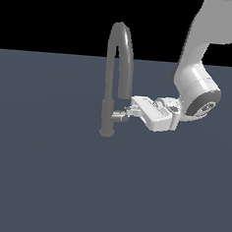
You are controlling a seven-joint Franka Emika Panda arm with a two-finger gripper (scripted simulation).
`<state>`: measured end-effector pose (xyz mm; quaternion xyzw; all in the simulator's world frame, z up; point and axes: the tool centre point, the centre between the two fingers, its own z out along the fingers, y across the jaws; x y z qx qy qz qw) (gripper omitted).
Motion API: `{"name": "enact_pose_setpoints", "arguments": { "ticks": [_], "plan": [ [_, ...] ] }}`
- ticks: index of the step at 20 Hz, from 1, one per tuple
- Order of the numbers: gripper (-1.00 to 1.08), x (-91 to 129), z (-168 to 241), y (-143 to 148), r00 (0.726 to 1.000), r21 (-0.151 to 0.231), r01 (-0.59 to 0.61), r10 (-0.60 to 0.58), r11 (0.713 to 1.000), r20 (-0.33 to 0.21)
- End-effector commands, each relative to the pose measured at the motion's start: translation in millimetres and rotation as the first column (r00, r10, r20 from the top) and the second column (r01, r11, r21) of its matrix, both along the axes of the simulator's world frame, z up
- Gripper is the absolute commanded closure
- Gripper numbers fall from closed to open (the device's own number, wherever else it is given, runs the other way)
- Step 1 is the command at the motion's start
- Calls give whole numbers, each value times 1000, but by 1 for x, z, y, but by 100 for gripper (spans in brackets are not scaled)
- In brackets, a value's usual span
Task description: Turn on the faucet by rotating a designated handle.
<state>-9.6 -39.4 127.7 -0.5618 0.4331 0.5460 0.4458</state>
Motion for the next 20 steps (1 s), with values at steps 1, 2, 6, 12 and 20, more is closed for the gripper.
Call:
{"name": "enact_pose_setpoints", "arguments": {
  "ticks": [1,2,6,12,20],
  "plan": [
    [108,-16,-28,-4,999,-1,4,-4,1000,-32],
    [108,-16,-28,-4,999,-1,4,-4,1000,-32],
    [108,-9,-27,-2,1000,0,1,-1,1000,-12],
    [108,-15,-59,-4,1000,-1,4,-4,1000,-31],
    [108,-2,-66,-1,1000,2,1,-1,1000,-17]
  ]
}}
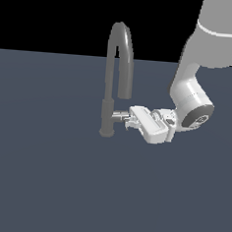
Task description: Turn on the faucet by rotating a designated handle.
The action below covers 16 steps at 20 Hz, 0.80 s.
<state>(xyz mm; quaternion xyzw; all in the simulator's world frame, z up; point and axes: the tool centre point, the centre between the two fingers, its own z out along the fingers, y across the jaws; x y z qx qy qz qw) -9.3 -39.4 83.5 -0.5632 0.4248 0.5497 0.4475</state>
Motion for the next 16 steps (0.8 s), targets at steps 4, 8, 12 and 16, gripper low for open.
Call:
{"name": "enact_pose_setpoints", "arguments": {
  "ticks": [4,8,12,16],
  "plan": [
    [108,-1,-38,0,999,-13,15,-15,1000,-34],
    [108,11,-13,-1,1000,0,6,-6,1000,6],
    [108,15,-25,1,1000,-3,9,-9,1000,-5],
    [108,19,-38,2,1000,-7,11,-11,1000,-17]
  ]
}}
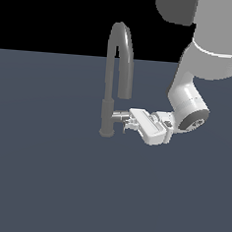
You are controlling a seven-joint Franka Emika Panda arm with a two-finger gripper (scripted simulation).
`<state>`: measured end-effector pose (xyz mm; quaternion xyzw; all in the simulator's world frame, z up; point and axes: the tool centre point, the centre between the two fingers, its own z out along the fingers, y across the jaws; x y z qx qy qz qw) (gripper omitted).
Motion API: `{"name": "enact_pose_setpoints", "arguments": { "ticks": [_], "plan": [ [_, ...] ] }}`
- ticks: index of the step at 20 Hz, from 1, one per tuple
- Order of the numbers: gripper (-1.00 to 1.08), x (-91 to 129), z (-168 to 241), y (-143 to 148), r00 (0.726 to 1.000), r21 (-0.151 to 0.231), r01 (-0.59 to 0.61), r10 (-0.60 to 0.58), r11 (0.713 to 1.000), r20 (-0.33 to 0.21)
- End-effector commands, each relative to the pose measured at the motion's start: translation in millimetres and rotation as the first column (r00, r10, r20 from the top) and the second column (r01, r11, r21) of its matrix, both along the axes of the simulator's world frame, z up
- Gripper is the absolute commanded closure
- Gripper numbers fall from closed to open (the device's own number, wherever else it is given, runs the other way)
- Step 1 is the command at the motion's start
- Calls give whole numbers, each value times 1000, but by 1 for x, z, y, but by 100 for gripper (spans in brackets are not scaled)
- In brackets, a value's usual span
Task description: Turn on the faucet by rotating a designated handle.
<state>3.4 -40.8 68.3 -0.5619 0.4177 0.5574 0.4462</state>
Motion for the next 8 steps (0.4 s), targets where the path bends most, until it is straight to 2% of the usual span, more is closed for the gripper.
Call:
{"name": "enact_pose_setpoints", "arguments": {
  "ticks": [1,8],
  "plan": [
    [108,7,-26,4,1000,-22,27,-27,999,-14],
    [108,13,-43,7,999,-28,30,-31,999,-30]
  ]
}}
